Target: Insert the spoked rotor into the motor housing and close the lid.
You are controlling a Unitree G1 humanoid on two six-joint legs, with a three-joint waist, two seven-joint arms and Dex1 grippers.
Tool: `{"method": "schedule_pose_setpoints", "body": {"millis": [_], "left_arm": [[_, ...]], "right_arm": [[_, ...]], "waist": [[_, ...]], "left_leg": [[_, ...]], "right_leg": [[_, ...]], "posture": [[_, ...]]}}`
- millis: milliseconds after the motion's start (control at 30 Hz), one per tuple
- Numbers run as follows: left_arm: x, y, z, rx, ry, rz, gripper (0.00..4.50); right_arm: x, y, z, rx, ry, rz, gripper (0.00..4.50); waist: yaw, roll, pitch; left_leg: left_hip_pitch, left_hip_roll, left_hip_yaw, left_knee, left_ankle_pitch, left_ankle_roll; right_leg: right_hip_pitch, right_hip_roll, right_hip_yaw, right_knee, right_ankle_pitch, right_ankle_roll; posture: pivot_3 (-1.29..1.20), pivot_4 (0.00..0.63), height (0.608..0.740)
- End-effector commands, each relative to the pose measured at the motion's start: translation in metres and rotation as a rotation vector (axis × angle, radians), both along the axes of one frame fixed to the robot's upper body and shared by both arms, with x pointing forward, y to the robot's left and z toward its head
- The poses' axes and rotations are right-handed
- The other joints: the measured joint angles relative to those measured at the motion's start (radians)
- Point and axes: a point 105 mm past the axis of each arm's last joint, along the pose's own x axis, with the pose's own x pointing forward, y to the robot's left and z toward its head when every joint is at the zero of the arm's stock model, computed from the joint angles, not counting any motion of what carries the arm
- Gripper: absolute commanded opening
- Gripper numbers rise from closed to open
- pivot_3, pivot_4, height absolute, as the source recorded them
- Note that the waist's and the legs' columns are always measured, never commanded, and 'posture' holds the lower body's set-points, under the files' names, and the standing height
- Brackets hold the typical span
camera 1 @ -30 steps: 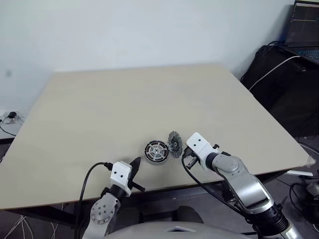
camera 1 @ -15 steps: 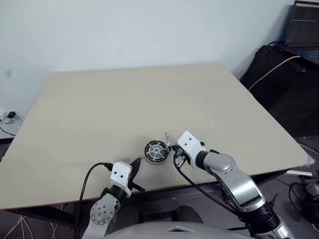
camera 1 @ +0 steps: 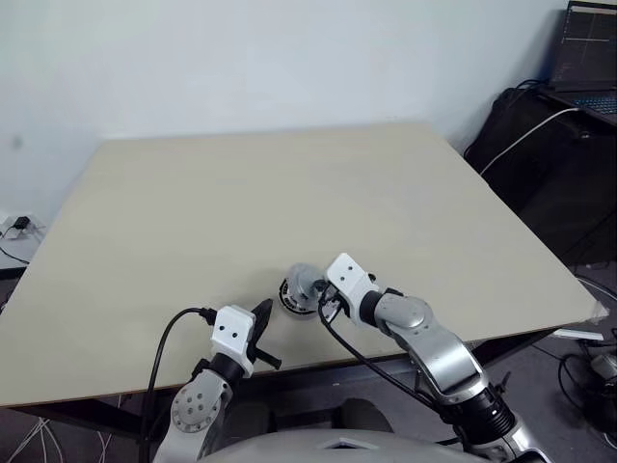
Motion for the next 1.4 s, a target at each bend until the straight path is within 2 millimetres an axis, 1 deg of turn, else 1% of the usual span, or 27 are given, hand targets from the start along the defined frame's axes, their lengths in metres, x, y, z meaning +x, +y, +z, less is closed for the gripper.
{"method": "schedule_pose_setpoints", "body": {"millis": [33,100,200,267,333,433,533,600,633,733,833,867,900,933,1200,1400], "left_arm": [[0.004,0.0,0.013,-0.011,-0.051,-0.004,0.0],[0.004,0.001,0.01,-0.009,-0.047,-0.003,0.0],[0.003,0.004,0.003,-0.005,-0.039,-0.002,0.0],[0.003,0.005,0.0,-0.003,-0.037,0.0,0.0],[0.003,0.006,-0.003,-0.003,-0.039,0.005,0.0],[0.004,0.008,-0.005,-0.004,-0.041,0.011,0.0],[0.004,0.007,-0.005,-0.006,-0.045,0.013,0.0],[0.004,0.006,-0.005,-0.007,-0.047,0.013,0.0],[0.004,0.006,-0.004,-0.008,-0.048,0.013,0.0],[0.004,0.003,-0.001,-0.012,-0.053,0.011,0.0],[0.004,0.002,0.003,-0.014,-0.059,0.01,0.0],[0.004,0.001,0.005,-0.014,-0.061,0.009,0.0],[0.004,0.001,0.006,-0.015,-0.062,0.01,0.0],[0.004,0.001,0.007,-0.014,-0.062,0.01,0.0],[0.004,0.004,0.01,-0.01,-0.059,0.015,0.0],[0.004,0.006,0.004,-0.008,-0.051,0.019,0.0]], "right_arm": [[0.004,0.01,0.002,0.018,-0.02,0.034,0.01],[0.005,0.013,-0.005,0.02,0.004,0.035,0.01],[0.005,0.016,-0.02,0.004,0.064,0.04,0.01],[0.006,0.015,-0.025,-0.005,0.083,0.044,0.01],[0.009,0.013,-0.025,-0.008,0.074,0.054,0.01],[0.015,0.012,-0.015,0.03,0.032,0.089,0.01],[0.019,0.011,-0.002,0.079,-0.016,0.123,0.62],[0.02,0.009,0.002,0.093,-0.032,0.136,1.24],[0.021,0.008,0.003,0.097,-0.036,0.139,1.63],[0.023,0.005,0.001,0.094,-0.034,0.135,2.55],[0.022,0.003,-0.003,0.086,-0.024,0.142,3.62],[0.022,0.003,-0.003,0.086,-0.019,0.145,3.88],[0.022,0.003,-0.004,0.09,-0.014,0.147,4.25],[0.022,0.004,-0.004,0.093,-0.007,0.152,4.47],[0.024,0.007,-0.007,0.099,0.026,0.174,4.47],[0.026,0.01,-0.011,0.107,0.073,0.176,4.47]], "waist": [[0.0,0.0,0.0],[0.0,0.0,0.0],[-0.001,0.001,-0.001],[-0.001,0.001,-0.002],[-0.001,0.001,-0.002],[0.0,0.0,-0.002],[0.0,0.0,-0.002],[0.0,0.0,-0.002],[0.0,0.0,-0.002],[-0.001,0.0,-0.002],[-0.001,0.0,-0.002],[0.0,0.0,-0.002],[0.0,0.0,-0.002],[0.0,0.0,-0.002],[0.0,0.001,-0.002],[-0.001,0.001,-0.002]], "left_leg": [[0.0,0.0,0.0,0.0,0.0,0.0],[0.0,0.0,0.0,0.0,0.0,0.0],[0.0,0.0,0.0,0.0,0.0,0.0],[0.001,0.0,0.0,0.0,0.0,0.0],[0.002,0.0,0.0,0.0,0.0,0.0],[0.003,0.0,0.0,0.0,0.0,0.0],[0.003,0.0,0.0,0.0,0.0,0.0],[0.003,0.0,0.0,0.0,0.0,0.0],[0.003,0.0,0.0,0.0,0.0,0.0],[0.003,0.0,0.0,0.0,0.0,0.0],[0.003,0.0,0.0,0.0,0.0,0.0],[0.003,0.0,0.0,0.0,0.0,0.0],[0.003,0.0,0.0,0.0,0.0,0.0],[0.003,0.0,0.0,0.0,0.0,0.0],[0.003,0.0,0.0,0.0,0.0,0.0],[0.003,0.0,0.0,0.0,0.0,0.0]], "right_leg": [[0.0,0.0,0.0,0.0,0.001,-0.001],[0.0,0.0,0.0,0.0,0.001,-0.001],[0.0,0.0,0.0,0.0,0.002,-0.003],[0.001,0.0,0.0,0.0,0.002,-0.003],[0.002,0.0,0.0,0.0,0.002,-0.003],[0.003,0.0,0.0,0.0,0.001,-0.002],[0.003,0.0,0.0,0.0,0.001,-0.002],[0.003,0.0,0.0,0.0,0.001,-0.002],[0.003,0.0,0.0,0.0,0.001,-0.002],[0.003,0.0,0.0,0.0,0.002,-0.003],[0.003,0.0,0.0,0.0,0.002,-0.003],[0.003,0.0,0.0,0.0,0.002,-0.003],[0.003,0.0,0.0,0.0,0.002,-0.003],[0.003,0.0,0.0,0.0,0.002,-0.003],[0.003,0.0,0.0,0.0,0.002,-0.003],[0.003,0.0,0.0,0.0,0.002,-0.003]], "posture": [[0.0,0.0,0.74],[0.0,0.0,0.74],[0.0,0.0,0.74],[0.0,0.0,0.74],[0.0,0.0,0.74],[0.0,0.0,0.74],[0.0,0.0,0.74],[0.0,0.0,0.74],[0.0,0.0,0.74],[0.0,0.0,0.74],[0.0,0.0,0.74],[0.0,0.0,0.74],[0.0,0.0,0.74],[0.0,0.0,0.74],[0.0,0.0,0.74],[0.0,0.0,0.74]]}}
